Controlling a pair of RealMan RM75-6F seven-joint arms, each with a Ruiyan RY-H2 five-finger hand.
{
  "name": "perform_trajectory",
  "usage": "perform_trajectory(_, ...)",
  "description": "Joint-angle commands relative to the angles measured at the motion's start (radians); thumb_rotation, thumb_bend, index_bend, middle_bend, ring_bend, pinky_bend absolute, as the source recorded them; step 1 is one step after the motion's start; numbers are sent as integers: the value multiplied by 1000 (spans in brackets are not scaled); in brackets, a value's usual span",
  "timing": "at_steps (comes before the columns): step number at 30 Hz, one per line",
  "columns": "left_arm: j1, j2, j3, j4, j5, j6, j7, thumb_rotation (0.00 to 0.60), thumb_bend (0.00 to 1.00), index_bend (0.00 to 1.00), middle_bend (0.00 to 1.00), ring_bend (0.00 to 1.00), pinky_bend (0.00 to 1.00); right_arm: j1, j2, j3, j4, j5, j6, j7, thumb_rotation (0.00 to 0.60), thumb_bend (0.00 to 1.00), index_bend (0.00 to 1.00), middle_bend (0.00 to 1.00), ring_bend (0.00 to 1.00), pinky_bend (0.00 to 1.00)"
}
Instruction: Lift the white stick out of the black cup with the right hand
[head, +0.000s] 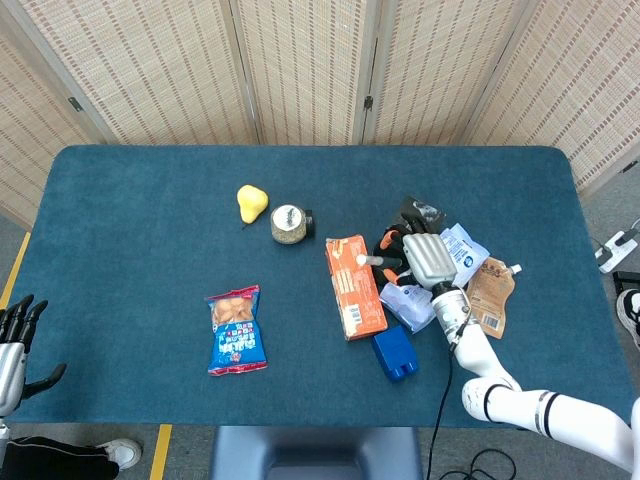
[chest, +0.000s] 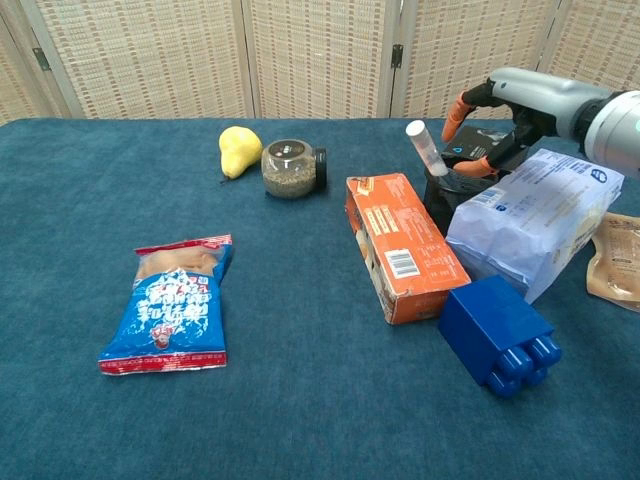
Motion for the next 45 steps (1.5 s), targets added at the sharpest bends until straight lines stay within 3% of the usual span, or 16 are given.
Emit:
perform_trajectory(1,0,0,-1,0,-1,0,0,600,256,106,41,0,54,7,-7,0,8,6,-3,-1,600,233,403,259,32,49)
perform_trajectory(24,-8,-3,-8,6,-16,-14,8,600,255,106,42,0,54,79,-94,-3,128,61,-26,8,600,242,494,288,34,49)
perform_trajectory(35,-6,-5,-9,16,-24,-17,2,600,254,106,41,0,54,70,-86,-7,117,35,12,29,600,376,614,364,80,48)
perform_trajectory(39,-5,-4,-9,17,-26,-17,0,600,256,106,41,0,54,29,-33,-3,57,-15,58,92,600,387,644,394,107,46)
perform_trajectory(45,-9,-2,-8,8,-18,-18,8,600,255,106,41,0,54,-74,68,29,-43,-101,140,326,600,388,679,444,156,62)
